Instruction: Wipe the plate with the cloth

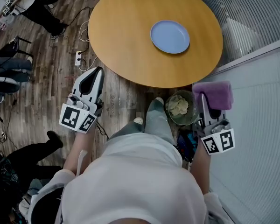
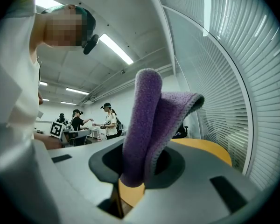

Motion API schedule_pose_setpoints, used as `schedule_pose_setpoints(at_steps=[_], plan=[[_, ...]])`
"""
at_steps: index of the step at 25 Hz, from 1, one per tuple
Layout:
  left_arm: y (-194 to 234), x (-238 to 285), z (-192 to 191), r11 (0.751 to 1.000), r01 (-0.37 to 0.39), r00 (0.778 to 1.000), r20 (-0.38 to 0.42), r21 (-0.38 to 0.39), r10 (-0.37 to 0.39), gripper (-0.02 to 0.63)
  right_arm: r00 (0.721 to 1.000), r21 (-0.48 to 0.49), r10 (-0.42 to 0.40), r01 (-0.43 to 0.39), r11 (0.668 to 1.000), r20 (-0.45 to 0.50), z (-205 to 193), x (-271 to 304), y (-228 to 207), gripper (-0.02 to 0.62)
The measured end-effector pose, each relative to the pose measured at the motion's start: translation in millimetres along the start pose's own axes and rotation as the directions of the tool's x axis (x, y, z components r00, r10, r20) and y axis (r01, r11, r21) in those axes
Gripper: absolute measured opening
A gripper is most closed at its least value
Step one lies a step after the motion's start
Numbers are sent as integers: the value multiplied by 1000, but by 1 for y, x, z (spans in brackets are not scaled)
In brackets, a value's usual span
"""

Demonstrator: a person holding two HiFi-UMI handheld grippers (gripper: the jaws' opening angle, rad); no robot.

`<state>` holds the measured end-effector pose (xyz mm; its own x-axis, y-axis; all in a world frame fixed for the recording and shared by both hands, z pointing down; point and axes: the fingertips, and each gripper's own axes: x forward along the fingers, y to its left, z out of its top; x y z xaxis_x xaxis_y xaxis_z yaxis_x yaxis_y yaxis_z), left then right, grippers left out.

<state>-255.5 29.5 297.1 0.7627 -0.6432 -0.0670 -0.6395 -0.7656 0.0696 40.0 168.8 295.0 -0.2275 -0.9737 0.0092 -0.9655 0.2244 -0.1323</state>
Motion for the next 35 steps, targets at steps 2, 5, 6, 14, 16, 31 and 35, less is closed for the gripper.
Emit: schedule_pose_setpoints(at_steps=[2,5,6,14,16,31,35], plan=[[3,12,0,1000,-16,1000,3,8,16,20,1000,0,22,-22,1000,1,1,14,-12,87],[8,31,0,997,-69,997,20,20,68,20,998,-2,67,-67,998,6,2,37,-34,87],[9,39,-1,996,-88,996,26,16,87,20,996,-7,84,-83,996,5,4,45,-43,87],[-4,120,-2,992,-122,991,53,19,121,20,988,-22,152,-153,988,-18,9,86,-118,87],[-5,134,-5,990,-140,989,54,27,138,20,986,-14,165,-165,986,-16,10,96,-133,87],[-6,202,-15,976,-217,976,5,22,217,20,959,22,278,-277,961,-48,16,156,-197,87],[3,203,-27,975,-221,975,-12,20,221,20,958,37,283,-281,959,-54,4,165,-192,87]])
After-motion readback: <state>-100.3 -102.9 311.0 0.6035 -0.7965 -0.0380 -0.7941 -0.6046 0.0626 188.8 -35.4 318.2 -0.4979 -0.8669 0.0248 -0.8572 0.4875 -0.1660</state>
